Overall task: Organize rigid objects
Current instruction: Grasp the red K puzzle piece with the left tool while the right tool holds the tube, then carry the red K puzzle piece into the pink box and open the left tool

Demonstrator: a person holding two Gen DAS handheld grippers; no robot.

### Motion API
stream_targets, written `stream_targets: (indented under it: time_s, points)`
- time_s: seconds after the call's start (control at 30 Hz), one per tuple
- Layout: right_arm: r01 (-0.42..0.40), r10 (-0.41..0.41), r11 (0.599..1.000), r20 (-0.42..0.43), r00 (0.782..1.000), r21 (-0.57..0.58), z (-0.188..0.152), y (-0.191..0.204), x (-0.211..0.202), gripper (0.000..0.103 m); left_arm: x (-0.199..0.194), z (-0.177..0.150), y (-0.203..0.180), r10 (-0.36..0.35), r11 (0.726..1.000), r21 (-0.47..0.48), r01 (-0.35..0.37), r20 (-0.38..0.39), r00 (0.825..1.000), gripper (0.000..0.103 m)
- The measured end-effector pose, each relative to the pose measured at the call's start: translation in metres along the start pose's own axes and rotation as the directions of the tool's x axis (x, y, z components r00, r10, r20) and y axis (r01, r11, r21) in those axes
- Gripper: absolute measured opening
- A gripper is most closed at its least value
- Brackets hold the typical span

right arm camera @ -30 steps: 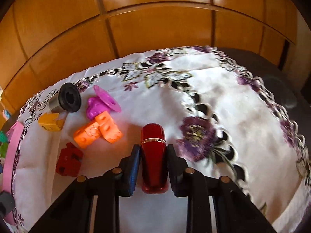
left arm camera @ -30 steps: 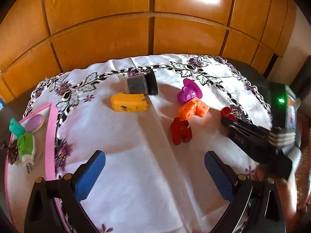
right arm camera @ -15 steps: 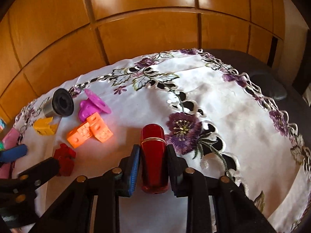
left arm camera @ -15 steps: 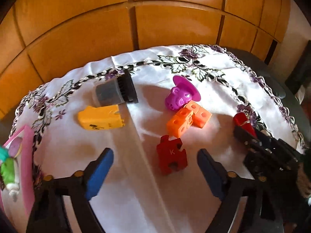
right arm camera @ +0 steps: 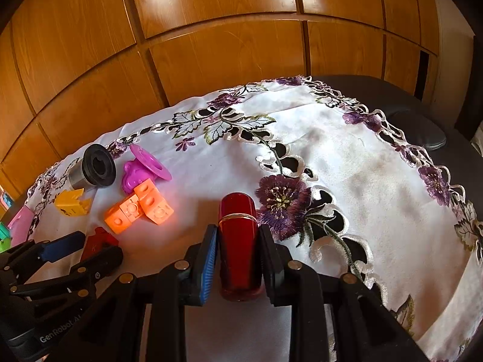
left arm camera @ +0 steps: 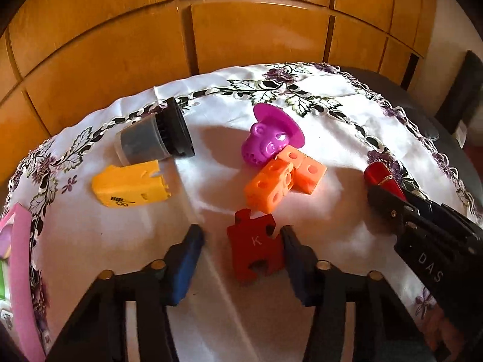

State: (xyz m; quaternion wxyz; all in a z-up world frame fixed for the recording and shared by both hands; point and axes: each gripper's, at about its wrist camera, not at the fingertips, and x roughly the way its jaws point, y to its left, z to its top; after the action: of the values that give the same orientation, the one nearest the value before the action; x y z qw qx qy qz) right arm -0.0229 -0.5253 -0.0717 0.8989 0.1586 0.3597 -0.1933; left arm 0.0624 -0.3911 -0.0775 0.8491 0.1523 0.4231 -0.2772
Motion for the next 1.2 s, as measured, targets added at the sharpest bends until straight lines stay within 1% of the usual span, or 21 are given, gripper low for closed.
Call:
stream_targets:
  time_s: [0.03, 0.07, 0.13, 0.23, 0.43, 0.57, 0.73, 0.8, 1.0, 1.2]
  points:
    - [0.001, -0.001, 1.0, 0.001, 1.0, 0.0, 0.0, 0.0, 0.0, 0.026, -0.001, 0.0, 0.001, -0.002, 1.0, -0.001, 0.002, 0.002, 1.0, 0.038]
    - [0.005, -0.005, 1.0, 0.002, 1.0, -0.003, 0.0, 0.001, 0.0, 0.026, -0.002, 0.0, 0.003, -0.003, 1.0, -0.001, 0.003, 0.003, 1.0, 0.034]
    - [0.016, -0.016, 1.0, 0.004, 1.0, -0.013, 0.0, 0.003, 0.0, 0.026, -0.003, -0.002, 0.004, 0.0, 1.0, -0.002, 0.0, 0.005, 1.0, 0.033]
    - [0.037, -0.036, 0.999, 0.011, 0.999, -0.039, -0.001, 0.009, -0.001, 0.026, -0.007, -0.005, 0.008, -0.003, 1.0, -0.01, 0.003, 0.005, 1.0, 0.032]
    - [0.049, -0.046, 0.995, 0.032, 0.998, -0.081, -0.002, 0.017, -0.004, 0.026, -0.023, -0.011, 0.017, -0.017, 0.999, -0.041, 0.018, 0.02, 1.0, 0.032]
    - [0.042, -0.04, 0.996, 0.016, 0.999, -0.083, -0.002, 0.017, 0.0, 0.026, -0.037, -0.017, 0.021, -0.022, 0.999, -0.041, 0.023, 0.031, 0.999, 0.032]
    - [0.044, -0.043, 0.996, 0.019, 0.999, -0.082, -0.002, 0.017, -0.001, 0.026, -0.056, -0.024, 0.028, -0.033, 0.997, -0.075, 0.035, 0.034, 0.999, 0.032]
    - [0.049, -0.048, 0.995, 0.02, 0.999, -0.088, -0.002, 0.018, -0.001, 0.026, -0.066, -0.025, 0.029, -0.035, 0.996, -0.076, 0.039, 0.046, 0.998, 0.032]
    - [0.054, -0.051, 0.994, 0.025, 0.998, -0.097, -0.002, 0.02, -0.001, 0.026, -0.106, -0.026, 0.04, -0.013, 0.998, -0.052, 0.019, 0.113, 0.993, 0.032]
    - [0.047, -0.043, 0.994, 0.038, 0.998, -0.096, -0.002, 0.019, -0.004, 0.026, -0.141, -0.037, 0.069, 0.03, 0.996, -0.089, -0.019, 0.124, 0.992, 0.032]
